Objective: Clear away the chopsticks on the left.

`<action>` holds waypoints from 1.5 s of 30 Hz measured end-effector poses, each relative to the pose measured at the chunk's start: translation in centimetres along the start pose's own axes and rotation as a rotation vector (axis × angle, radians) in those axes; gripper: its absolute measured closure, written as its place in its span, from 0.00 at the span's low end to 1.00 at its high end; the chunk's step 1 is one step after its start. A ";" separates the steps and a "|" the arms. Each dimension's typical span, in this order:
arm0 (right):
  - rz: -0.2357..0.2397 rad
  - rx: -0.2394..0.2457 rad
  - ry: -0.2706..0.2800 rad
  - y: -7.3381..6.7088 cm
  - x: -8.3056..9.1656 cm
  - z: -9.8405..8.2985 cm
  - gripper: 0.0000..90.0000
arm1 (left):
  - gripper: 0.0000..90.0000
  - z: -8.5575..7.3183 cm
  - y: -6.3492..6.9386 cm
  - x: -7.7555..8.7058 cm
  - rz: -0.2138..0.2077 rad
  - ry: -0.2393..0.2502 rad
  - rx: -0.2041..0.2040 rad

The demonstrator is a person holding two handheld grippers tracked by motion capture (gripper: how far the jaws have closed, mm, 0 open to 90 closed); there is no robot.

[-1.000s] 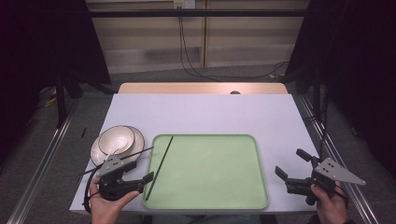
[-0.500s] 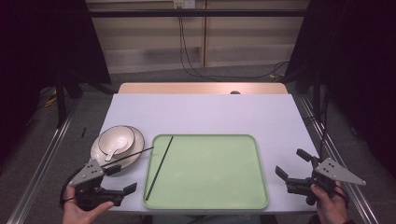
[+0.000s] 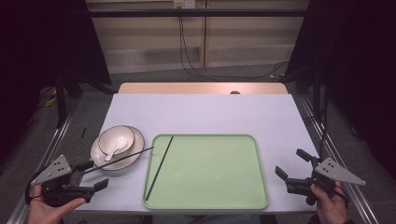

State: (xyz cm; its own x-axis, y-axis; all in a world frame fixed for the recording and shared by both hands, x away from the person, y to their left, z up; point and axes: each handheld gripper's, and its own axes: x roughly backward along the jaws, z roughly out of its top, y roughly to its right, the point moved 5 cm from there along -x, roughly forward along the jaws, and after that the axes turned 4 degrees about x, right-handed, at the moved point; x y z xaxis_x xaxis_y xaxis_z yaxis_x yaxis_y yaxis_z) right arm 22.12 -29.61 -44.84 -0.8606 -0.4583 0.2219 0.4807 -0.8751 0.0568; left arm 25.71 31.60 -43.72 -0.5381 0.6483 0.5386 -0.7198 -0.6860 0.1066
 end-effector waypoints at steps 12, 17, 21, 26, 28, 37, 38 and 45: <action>-0.001 -0.002 -0.001 0.0 0.0 0.0 0.02 | 0.07 -0.2 -3.6 -2.6 0.024 -0.076 -0.037; 0.001 -0.001 -0.002 0.0 0.1 0.0 0.02 | 0.19 -0.6 -4.8 -3.4 0.031 -0.104 -0.051; 0.000 -0.004 -0.006 0.0 0.0 -0.1 0.02 | 0.36 -0.7 -5.7 -3.7 0.034 -0.125 -0.064; 0.000 0.000 -0.003 0.1 0.1 -0.1 0.02 | 0.61 -0.9 -6.0 -4.3 0.022 -0.146 -0.052; 0.005 -0.002 -0.007 0.1 0.1 -0.1 0.02 | 0.65 -0.8 -5.8 -4.6 0.008 -0.160 -0.071; 0.000 -0.004 -0.008 0.0 0.1 -0.1 0.02 | 0.82 -1.0 -5.4 -5.6 -0.017 -0.228 -0.097; 0.001 -0.003 -0.010 0.0 0.1 -0.1 0.02 | 0.83 -1.0 -5.4 -5.6 -0.014 -0.230 -0.099; -0.004 -0.002 -0.009 0.0 0.1 -0.1 0.02 | 0.88 -0.7 -5.1 -6.2 -0.063 -0.275 -0.135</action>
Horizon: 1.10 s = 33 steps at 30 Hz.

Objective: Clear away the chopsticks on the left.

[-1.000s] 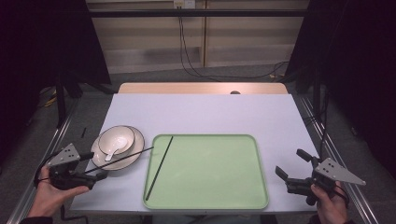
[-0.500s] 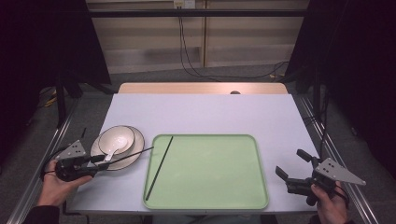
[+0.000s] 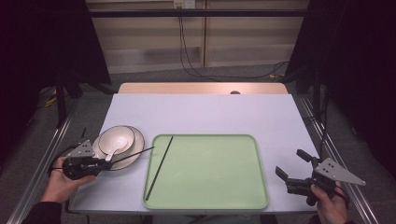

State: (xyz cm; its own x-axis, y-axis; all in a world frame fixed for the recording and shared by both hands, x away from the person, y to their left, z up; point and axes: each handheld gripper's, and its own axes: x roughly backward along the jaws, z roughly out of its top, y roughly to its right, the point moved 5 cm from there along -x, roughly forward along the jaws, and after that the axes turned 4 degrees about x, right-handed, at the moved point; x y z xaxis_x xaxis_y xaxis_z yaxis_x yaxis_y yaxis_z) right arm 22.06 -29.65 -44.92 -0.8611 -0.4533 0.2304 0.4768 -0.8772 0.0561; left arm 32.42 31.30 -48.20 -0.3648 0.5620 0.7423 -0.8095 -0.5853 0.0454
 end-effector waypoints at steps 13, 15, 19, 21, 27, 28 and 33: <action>0.006 0.000 -0.001 0.0 0.1 0.0 0.02 | 0.96 0.5 0.2 -0.1 -0.062 -0.014 0.020; 0.008 -0.003 0.001 0.0 0.1 0.0 0.02 | 0.96 0.5 0.2 0.1 -0.067 -0.008 0.031; 0.009 -0.003 -0.001 0.0 0.1 0.0 0.02 | 0.96 0.5 0.7 0.5 -0.076 0.009 0.060; 0.007 -0.001 0.001 0.0 0.1 0.0 0.02 | 0.96 0.5 0.8 0.8 -0.065 0.011 0.060; 0.006 -0.003 0.005 0.0 0.1 0.0 0.02 | 0.96 0.6 1.7 1.4 -0.074 0.063 0.110; 0.007 -0.004 0.005 0.0 0.1 0.0 0.02 | 0.96 0.6 2.0 1.5 -0.073 0.065 0.125; 0.005 -0.007 0.007 0.0 0.0 0.1 0.02 | 0.96 1.0 3.2 2.1 -0.072 0.109 0.174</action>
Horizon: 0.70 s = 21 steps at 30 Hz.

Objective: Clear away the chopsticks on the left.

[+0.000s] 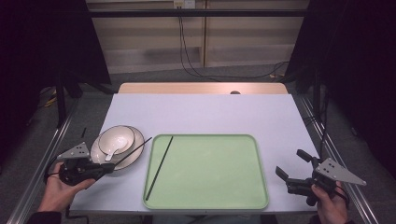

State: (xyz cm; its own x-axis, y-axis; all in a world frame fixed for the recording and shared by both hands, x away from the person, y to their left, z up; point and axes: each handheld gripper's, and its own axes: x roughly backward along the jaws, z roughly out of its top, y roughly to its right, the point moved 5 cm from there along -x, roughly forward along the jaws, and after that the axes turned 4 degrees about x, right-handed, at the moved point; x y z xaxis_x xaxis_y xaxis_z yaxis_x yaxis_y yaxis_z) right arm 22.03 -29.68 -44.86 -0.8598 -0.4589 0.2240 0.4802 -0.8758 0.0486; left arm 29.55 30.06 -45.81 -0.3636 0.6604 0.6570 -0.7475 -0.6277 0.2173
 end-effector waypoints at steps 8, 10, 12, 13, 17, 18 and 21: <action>-0.001 -0.004 0.002 0.0 0.0 0.0 0.02 | 0.96 0.0 2.6 0.3 -0.011 0.049 0.066; 0.000 -0.004 0.002 0.0 0.0 0.0 0.02 | 0.96 0.0 3.0 0.3 -0.010 0.057 0.076; 0.001 -0.001 0.002 0.0 0.0 0.0 0.02 | 0.96 0.2 3.5 0.1 -0.005 0.065 0.090; 0.002 -0.001 0.002 0.0 0.0 0.0 0.02 | 0.96 0.3 3.8 0.0 0.000 0.069 0.094; 0.008 0.004 0.001 0.0 -0.1 0.0 0.02 | 0.96 0.8 4.6 -0.3 0.043 0.085 0.128; 0.011 0.000 -0.002 -0.1 -0.1 0.0 0.02 | 0.96 0.9 4.8 -0.4 0.048 0.087 0.132; 0.019 0.004 0.001 -0.1 -0.2 0.1 0.02 | 0.96 1.2 5.6 -0.9 0.041 0.080 0.136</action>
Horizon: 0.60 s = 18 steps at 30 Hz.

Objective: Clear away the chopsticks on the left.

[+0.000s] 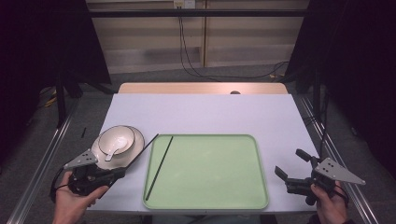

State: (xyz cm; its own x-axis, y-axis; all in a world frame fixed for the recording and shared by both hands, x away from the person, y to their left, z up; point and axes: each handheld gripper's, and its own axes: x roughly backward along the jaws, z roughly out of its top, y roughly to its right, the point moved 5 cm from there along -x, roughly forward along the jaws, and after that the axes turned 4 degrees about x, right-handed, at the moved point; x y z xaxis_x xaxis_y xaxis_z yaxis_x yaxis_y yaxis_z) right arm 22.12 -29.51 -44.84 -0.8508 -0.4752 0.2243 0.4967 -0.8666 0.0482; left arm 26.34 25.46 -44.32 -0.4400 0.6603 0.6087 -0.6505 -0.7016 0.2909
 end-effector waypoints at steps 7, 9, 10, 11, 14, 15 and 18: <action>-0.002 0.003 0.004 0.0 -0.2 0.1 0.02 | 0.96 0.5 2.3 -1.8 -0.013 -0.009 0.013; 0.000 0.003 0.003 0.0 -0.2 0.1 0.02 | 0.96 0.6 2.7 -2.5 -0.014 -0.006 0.022; -0.001 0.004 0.005 0.0 -0.2 0.1 0.02 | 0.96 0.6 2.9 -2.8 -0.012 -0.009 0.027; -0.001 0.004 0.005 0.0 -0.2 0.1 0.02 | 0.96 0.7 3.0 -3.0 -0.014 -0.009 0.027; -0.001 0.005 0.005 0.0 -0.2 0.1 0.02 | 0.96 0.8 3.4 -4.0 0.000 -0.013 0.039; -0.001 0.005 0.004 0.0 -0.2 0.1 0.02 | 0.96 0.9 3.5 -4.2 0.004 -0.013 0.040; -0.002 0.005 0.003 0.0 -0.2 0.1 0.02 | 0.96 1.2 3.9 -5.0 0.025 -0.015 0.067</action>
State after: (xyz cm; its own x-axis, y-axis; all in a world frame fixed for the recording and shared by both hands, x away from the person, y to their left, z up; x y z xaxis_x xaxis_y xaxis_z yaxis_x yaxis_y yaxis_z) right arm 22.26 -29.41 -44.83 -0.8522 -0.4741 0.2213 0.4960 -0.8667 0.0532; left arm 26.78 19.09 -45.38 -0.4459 0.6388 0.6271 -0.5964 -0.7344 0.3240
